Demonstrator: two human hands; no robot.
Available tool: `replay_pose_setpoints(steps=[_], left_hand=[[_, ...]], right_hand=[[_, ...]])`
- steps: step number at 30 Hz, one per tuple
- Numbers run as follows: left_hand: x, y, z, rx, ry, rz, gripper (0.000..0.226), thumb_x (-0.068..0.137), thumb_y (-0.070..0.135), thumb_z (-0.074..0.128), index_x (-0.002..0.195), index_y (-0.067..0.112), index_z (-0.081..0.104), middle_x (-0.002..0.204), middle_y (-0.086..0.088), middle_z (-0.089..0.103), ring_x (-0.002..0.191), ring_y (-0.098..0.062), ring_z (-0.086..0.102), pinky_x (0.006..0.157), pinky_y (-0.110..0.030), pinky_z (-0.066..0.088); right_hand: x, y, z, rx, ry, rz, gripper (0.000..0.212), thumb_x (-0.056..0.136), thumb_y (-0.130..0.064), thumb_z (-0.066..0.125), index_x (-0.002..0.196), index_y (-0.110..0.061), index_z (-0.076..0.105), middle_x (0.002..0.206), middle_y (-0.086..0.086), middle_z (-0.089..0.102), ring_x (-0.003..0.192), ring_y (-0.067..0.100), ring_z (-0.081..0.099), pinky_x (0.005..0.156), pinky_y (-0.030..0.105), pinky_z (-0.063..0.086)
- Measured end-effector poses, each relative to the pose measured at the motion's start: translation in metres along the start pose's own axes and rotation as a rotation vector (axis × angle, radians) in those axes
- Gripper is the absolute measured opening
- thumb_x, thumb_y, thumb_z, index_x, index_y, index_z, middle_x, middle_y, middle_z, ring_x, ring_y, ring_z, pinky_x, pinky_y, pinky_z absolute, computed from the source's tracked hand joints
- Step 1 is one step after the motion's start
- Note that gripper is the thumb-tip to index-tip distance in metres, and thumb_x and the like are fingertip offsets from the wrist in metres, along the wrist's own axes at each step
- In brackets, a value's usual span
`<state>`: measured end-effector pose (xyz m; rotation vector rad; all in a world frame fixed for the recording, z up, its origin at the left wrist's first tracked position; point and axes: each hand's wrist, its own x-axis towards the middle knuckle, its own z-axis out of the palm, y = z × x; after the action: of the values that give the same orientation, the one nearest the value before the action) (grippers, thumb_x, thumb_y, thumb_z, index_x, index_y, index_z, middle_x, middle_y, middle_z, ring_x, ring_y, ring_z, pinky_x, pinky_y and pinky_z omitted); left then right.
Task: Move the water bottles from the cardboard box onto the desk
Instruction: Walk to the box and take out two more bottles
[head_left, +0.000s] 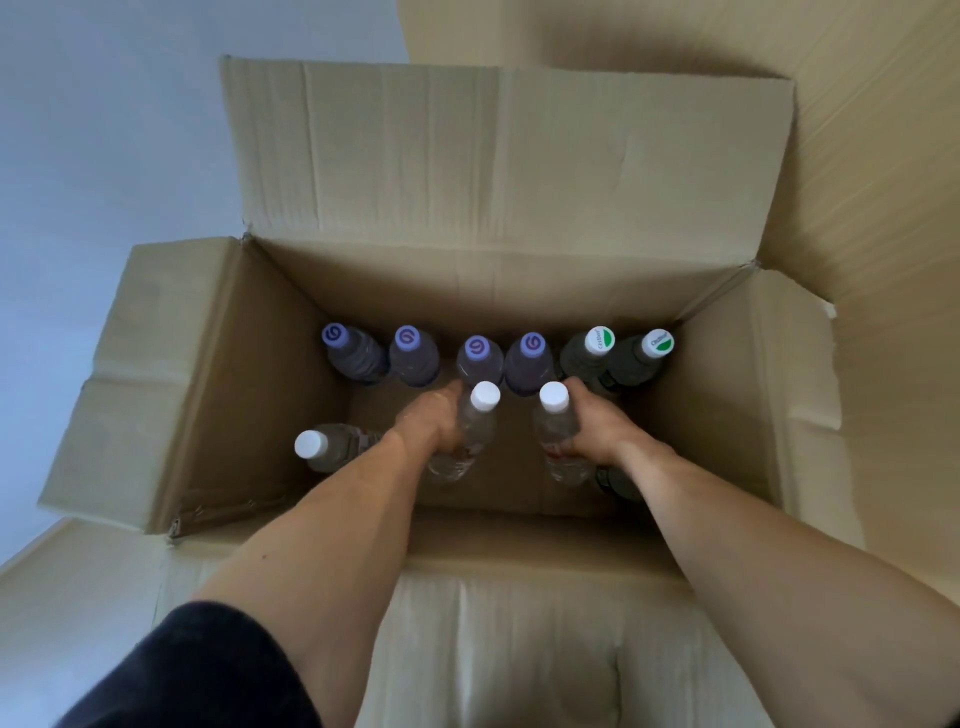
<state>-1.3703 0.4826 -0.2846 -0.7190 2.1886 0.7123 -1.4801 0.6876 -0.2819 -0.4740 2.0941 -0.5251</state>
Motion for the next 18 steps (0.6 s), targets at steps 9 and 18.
replay_pose_setpoints(steps=[9, 18], left_hand=[[-0.044, -0.007, -0.057, -0.348, -0.093, 0.114, 0.069, 0.062, 0.004, 0.082, 0.125, 0.018, 0.058, 0.119, -0.006, 0.067, 0.108, -0.022, 0.063, 0.096, -0.036, 0.052], [-0.096, -0.016, -0.097, -0.890, -0.257, 0.295, 0.058, 0.073, -0.003, 0.077, 0.128, 0.013, 0.064, 0.122, -0.010, 0.071, 0.120, -0.033, 0.063, 0.110, -0.051, 0.044]], right_hand=[[-0.036, -0.008, -0.033, 0.410, 0.106, -0.023, 0.068, 0.065, -0.012, 0.093, 0.121, -0.025, 0.058, 0.115, -0.005, 0.071, 0.108, 0.012, 0.066, 0.101, 0.039, 0.051], [-0.077, -0.052, -0.052, 0.929, 0.088, -0.077, 0.048, 0.081, -0.014, 0.083, 0.124, -0.023, 0.063, 0.118, 0.002, 0.073, 0.111, 0.022, 0.069, 0.092, 0.043, 0.058]])
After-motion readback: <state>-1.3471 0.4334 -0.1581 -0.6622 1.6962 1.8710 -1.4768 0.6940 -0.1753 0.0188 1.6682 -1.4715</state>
